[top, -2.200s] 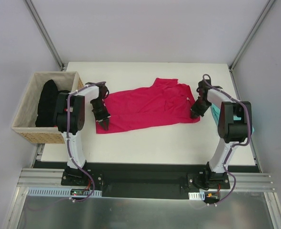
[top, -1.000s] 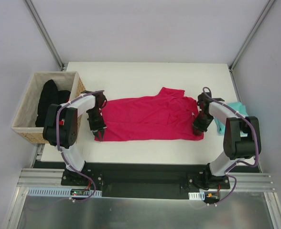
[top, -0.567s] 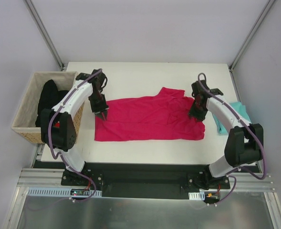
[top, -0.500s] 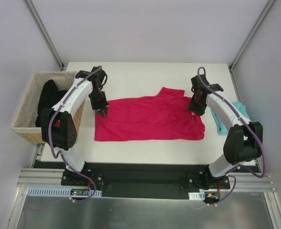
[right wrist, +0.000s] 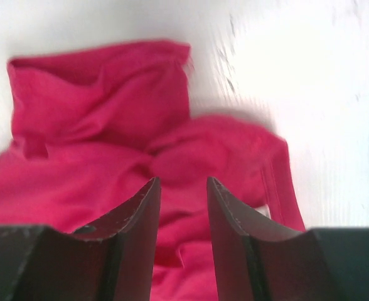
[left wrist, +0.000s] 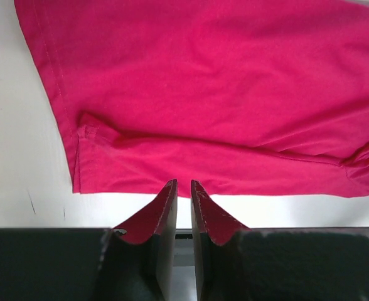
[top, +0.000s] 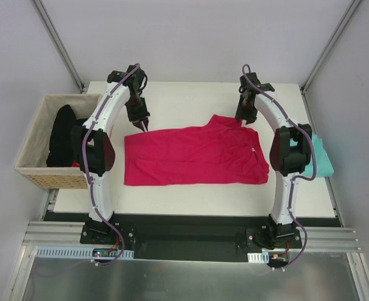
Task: Fold and stack the t-shirts
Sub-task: Grap the side of the flattened tshirt furthest away from the robot with both arms
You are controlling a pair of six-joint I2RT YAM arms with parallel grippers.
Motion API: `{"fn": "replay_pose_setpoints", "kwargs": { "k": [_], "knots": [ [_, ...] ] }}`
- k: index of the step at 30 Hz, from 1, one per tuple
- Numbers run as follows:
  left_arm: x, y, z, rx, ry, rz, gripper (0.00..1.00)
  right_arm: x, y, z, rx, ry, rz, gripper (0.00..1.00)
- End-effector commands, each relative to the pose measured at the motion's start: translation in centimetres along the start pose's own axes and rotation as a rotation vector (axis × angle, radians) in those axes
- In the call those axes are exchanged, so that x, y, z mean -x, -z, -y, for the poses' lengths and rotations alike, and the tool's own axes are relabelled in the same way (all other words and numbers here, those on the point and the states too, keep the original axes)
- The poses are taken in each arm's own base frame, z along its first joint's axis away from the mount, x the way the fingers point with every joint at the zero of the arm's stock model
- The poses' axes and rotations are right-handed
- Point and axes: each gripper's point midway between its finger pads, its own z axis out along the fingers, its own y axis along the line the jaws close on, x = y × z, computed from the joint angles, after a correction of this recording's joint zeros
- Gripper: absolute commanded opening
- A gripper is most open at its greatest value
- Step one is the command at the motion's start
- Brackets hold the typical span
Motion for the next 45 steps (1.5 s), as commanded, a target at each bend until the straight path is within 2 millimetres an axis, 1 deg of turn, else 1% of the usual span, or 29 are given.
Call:
{"fn": "replay_pose_setpoints", "kwargs": {
  "k": [1,3,4,10,11,14,15,20,22,24,26,30,33,35,36,37,38,39,40,42,45],
  "knots": [
    [-0.1,0.7,-0.2,0.002,0.0,-0.043,0.14,2.9,-1.1,-1.3,0.071,0.032,0.002,0.39],
    [0.1,0.5,-0.2,-0.006,0.011,-0.055,0.14,3.4,-1.7,-1.3,0.076,0.031,-0.007,0.39],
    [0.3,0.3,-0.2,-0.009,0.013,-0.06,0.14,4.0,-2.2,-1.8,0.099,0.029,-0.005,0.39],
    [0.6,-0.4,-0.2,-0.018,0.024,-0.089,0.14,5.7,-3.6,-2.5,0.159,0.017,0.01,0.41],
    [0.7,-0.5,-0.3,-0.017,0.028,-0.091,0.14,6.1,-4.0,-2.3,0.164,0.007,0.019,0.42],
    [0.8,-0.5,-0.2,-0.025,0.03,-0.097,0.14,6.5,-4.9,-1.9,0.167,-0.01,0.021,0.44],
    [0.8,-0.5,-0.2,-0.026,0.031,-0.099,0.14,6.3,-4.9,-2.2,0.197,-0.014,0.008,0.44],
    [1.0,-0.6,-0.4,-0.024,0.041,-0.107,0.14,5.9,-6.0,-1.6,0.206,-0.052,-0.022,0.44],
    [1.0,-0.8,-0.4,-0.025,0.044,-0.116,0.14,5.4,-6.8,-1.7,0.22,-0.061,-0.044,0.44],
    [0.9,-1.0,-0.4,-0.025,0.049,-0.122,0.14,5.5,-7.1,-1.8,0.248,-0.089,-0.055,0.43],
    [0.8,-1.1,-0.5,-0.02,0.053,-0.127,0.14,5.4,-7.7,-1.8,0.254,-0.107,-0.069,0.42],
    [0.5,-1.3,-0.7,-0.006,0.066,-0.137,0.14,5.3,-8.5,-1.8,0.273,-0.118,-0.083,0.4],
    [0.2,-1.3,-0.9,0.002,0.075,-0.144,0.14,5.4,-9.1,-1.7,0.289,-0.141,-0.092,0.37],
    [0.2,-1.3,-1.1,0.006,0.081,-0.145,0.14,5.5,-9.5,-1.6,0.297,-0.154,-0.092,0.32],
    [0.1,-1.3,-1.1,0.01,0.084,-0.147,0.14,5.6,-9.7,-1.7,0.308,-0.16,-0.095,0.28],
    [0.1,-1.3,-1.1,0.01,0.087,-0.145,0.14,5.8,-9.7,-1.6,0.312,-0.167,-0.092,0.17],
    [0.0,-1.2,-1.1,0.01,0.089,-0.145,0.14,5.9,-9.8,-1.6,0.312,-0.169,-0.089,0.11],
    [0.0,-1.3,-1.1,0.011,0.095,-0.148,0.14,6.0,-9.8,-1.6,0.32,-0.174,-0.089,0.03],
    [0.0,-1.3,-1.0,0.009,0.095,-0.148,0.14,6.3,-9.7,-1.6,0.324,-0.174,-0.084,0.01],
    [0.0,-1.2,-0.9,0.003,0.102,-0.149,0.14,6.9,-9.2,-1.6,0.336,-0.176,-0.069,0.01],
    [0.1,-1.2,-0.8,0.002,0.104,-0.148,0.14,7.9,-8.0,-1.8,0.357,-0.178,-0.039,0.01]
  ]
}}
